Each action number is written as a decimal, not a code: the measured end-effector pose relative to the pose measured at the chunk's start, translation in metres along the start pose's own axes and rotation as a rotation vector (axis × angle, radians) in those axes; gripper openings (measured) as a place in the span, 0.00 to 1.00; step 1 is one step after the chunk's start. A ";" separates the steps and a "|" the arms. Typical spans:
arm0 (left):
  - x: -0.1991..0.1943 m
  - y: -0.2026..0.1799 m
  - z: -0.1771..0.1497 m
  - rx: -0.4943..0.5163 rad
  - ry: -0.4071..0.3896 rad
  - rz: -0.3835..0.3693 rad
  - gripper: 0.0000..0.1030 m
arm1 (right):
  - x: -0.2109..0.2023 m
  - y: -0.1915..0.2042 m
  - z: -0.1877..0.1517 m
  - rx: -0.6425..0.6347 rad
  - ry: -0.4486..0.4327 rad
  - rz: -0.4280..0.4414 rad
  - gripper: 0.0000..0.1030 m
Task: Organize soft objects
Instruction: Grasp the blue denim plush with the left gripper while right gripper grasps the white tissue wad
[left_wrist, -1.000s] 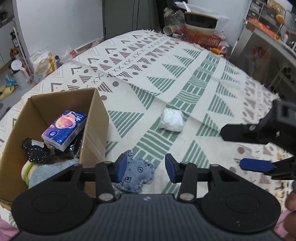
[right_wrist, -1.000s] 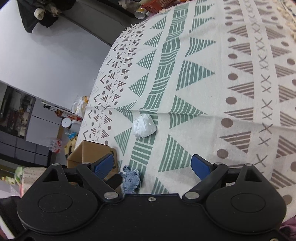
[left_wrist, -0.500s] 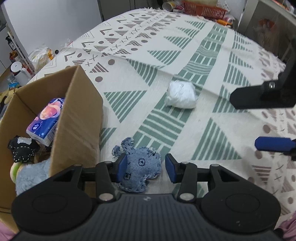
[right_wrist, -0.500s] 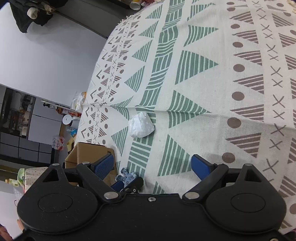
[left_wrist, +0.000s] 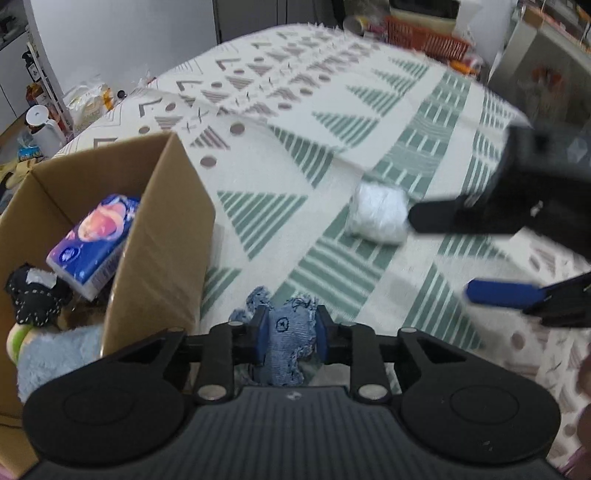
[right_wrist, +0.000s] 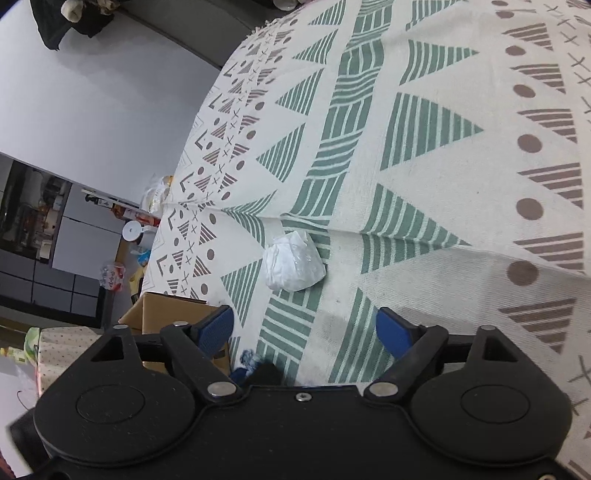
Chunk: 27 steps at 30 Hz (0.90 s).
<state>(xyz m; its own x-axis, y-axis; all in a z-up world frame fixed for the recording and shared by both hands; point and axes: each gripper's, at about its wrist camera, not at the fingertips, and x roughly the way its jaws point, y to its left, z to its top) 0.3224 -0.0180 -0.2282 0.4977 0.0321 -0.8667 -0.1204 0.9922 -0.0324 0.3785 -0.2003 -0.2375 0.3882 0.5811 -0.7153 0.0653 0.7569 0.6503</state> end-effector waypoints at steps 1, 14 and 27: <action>0.000 0.001 0.002 -0.008 -0.007 -0.014 0.22 | 0.002 0.000 0.000 -0.003 -0.002 0.002 0.75; 0.005 0.014 0.012 -0.080 -0.027 -0.120 0.21 | 0.032 0.012 0.007 -0.084 -0.063 -0.023 0.61; -0.013 0.027 0.014 -0.119 -0.072 -0.162 0.16 | 0.025 0.024 0.004 -0.165 -0.108 -0.108 0.42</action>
<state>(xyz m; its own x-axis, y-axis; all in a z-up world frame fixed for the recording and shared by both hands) 0.3252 0.0105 -0.2110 0.5787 -0.1140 -0.8075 -0.1318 0.9641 -0.2305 0.3933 -0.1689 -0.2389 0.4842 0.4650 -0.7412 -0.0356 0.8568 0.5144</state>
